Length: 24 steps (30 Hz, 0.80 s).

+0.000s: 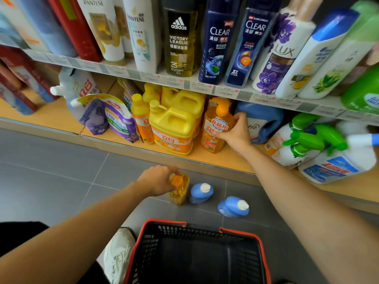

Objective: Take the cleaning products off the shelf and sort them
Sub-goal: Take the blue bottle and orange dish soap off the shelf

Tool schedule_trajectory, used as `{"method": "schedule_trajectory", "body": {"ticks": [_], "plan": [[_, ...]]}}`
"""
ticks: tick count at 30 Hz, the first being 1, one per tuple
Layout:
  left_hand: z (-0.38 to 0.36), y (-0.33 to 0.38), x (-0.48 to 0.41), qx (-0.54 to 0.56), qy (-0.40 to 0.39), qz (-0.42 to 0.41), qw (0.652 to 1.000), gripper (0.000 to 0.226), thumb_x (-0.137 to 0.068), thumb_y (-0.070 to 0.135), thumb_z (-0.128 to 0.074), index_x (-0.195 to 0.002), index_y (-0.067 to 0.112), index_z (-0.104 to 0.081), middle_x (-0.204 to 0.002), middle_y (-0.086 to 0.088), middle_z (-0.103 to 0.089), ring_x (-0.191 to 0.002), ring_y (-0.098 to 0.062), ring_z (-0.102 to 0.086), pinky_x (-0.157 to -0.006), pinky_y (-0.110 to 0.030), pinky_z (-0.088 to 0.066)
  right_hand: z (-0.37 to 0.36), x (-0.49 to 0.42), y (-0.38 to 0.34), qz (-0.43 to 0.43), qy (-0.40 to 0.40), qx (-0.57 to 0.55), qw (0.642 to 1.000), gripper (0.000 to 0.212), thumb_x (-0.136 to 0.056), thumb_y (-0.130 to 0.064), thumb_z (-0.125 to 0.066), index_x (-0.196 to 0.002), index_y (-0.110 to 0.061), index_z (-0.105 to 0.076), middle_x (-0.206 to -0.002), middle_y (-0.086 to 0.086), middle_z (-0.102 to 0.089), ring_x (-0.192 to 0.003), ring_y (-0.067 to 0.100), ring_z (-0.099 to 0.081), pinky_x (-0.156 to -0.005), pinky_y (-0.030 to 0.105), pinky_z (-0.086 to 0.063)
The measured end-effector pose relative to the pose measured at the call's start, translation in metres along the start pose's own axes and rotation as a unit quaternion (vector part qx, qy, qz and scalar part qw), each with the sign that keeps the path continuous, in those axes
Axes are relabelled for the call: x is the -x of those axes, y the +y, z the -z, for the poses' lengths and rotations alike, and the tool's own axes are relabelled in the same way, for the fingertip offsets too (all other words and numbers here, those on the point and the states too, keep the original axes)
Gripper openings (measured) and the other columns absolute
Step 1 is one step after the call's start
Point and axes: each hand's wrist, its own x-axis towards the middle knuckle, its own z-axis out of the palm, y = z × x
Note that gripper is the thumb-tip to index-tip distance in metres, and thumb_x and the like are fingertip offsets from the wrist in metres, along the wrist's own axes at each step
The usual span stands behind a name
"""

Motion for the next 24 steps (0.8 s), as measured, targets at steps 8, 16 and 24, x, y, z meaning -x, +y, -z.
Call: {"method": "schedule_trajectory", "body": {"ticks": [8, 16, 24], "plan": [[0.060, 0.048, 0.025, 0.108, 0.164, -0.077, 0.978, 0.035, -0.091, 0.041, -0.070, -0.120, 0.023, -0.068, -0.101, 0.009, -0.075, -0.096, -0.012, -0.068, -0.086, -0.039, -0.057, 0.007, 0.038, 0.005, 0.088, 0.005, -0.008, 0.996, 0.074, -0.065, -0.022, -0.093, -0.126, -0.026, -0.053, -0.121, -0.007, -0.063, -0.114, 0.016, -0.060, -0.093, 0.034, -0.051], [0.097, 0.093, 0.062, 0.194, 0.281, -0.206, 0.917, 0.049, -0.089, 0.041, -0.074, -0.132, 0.023, -0.060, -0.117, 0.004, -0.065, -0.103, -0.014, -0.063, -0.085, -0.036, -0.056, 0.070, 0.129, -0.018, 0.161, -0.061, 0.104, 0.980, 0.086, -0.064, -0.026, -0.094, -0.139, -0.025, -0.053, -0.121, -0.011, -0.062, -0.113, -0.001, -0.053, -0.093, 0.013, -0.043], [0.082, 0.123, 0.116, 0.013, 0.221, -0.386, 0.895, 0.038, -0.086, 0.044, -0.077, -0.111, 0.019, -0.063, -0.103, 0.003, -0.066, -0.087, -0.017, -0.062, -0.070, -0.041, -0.051, 0.120, 0.227, -0.050, 0.238, -0.062, 0.206, 0.947, 0.088, -0.063, -0.030, -0.095, -0.141, -0.018, -0.055, -0.126, 0.005, -0.068, -0.110, 0.018, -0.063, -0.088, 0.019, -0.042]]}}
